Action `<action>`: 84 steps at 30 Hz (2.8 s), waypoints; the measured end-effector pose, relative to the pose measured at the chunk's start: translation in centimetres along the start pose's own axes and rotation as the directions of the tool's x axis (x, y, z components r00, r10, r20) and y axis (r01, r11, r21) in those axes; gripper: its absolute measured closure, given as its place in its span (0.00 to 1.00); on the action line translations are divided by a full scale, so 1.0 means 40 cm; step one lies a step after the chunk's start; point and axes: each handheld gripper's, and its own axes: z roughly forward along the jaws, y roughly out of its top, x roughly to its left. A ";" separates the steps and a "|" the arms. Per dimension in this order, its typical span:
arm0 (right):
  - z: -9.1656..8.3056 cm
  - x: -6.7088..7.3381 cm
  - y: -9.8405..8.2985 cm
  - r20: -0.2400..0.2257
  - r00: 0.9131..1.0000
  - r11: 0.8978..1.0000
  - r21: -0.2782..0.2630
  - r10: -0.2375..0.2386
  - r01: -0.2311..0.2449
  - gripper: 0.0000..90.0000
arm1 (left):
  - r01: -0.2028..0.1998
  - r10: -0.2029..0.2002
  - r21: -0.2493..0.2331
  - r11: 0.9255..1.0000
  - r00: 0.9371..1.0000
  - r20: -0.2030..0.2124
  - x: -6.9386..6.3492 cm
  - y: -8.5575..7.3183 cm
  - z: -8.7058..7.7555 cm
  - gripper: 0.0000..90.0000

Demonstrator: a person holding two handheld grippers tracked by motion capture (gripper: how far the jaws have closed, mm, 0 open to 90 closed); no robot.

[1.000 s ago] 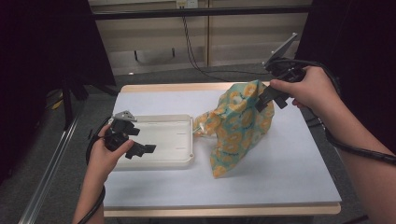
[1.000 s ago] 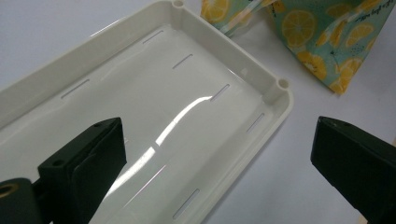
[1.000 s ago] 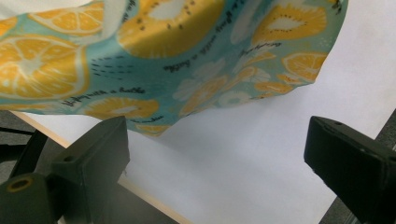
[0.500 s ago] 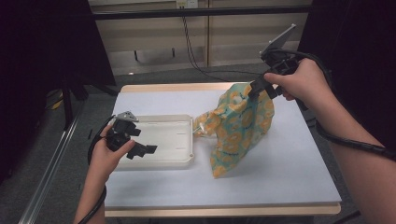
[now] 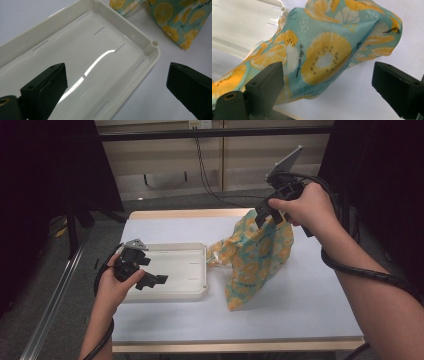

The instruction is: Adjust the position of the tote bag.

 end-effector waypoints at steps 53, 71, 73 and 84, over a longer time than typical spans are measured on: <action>0.050 -0.021 0.005 -0.004 0.993 0.985 0.129 -0.118 0.118 1.00 | -0.010 0.010 0.035 0.999 1.000 -0.009 0.001 0.001 0.021 0.04; 0.058 0.007 0.006 0.106 0.993 0.995 0.088 -0.054 0.044 0.96 | -0.010 0.011 0.044 0.999 1.000 -0.008 -0.003 0.002 0.027 0.04; 0.056 0.005 0.007 0.090 0.996 0.997 0.077 0.024 -0.031 0.89 | -0.010 0.011 0.047 0.999 1.000 -0.008 -0.002 0.002 0.026 0.04; 0.080 -0.010 -0.003 0.057 0.993 0.993 0.059 0.099 -0.102 0.83 | -0.008 0.008 0.048 0.999 1.000 -0.010 -0.003 0.001 0.028 0.04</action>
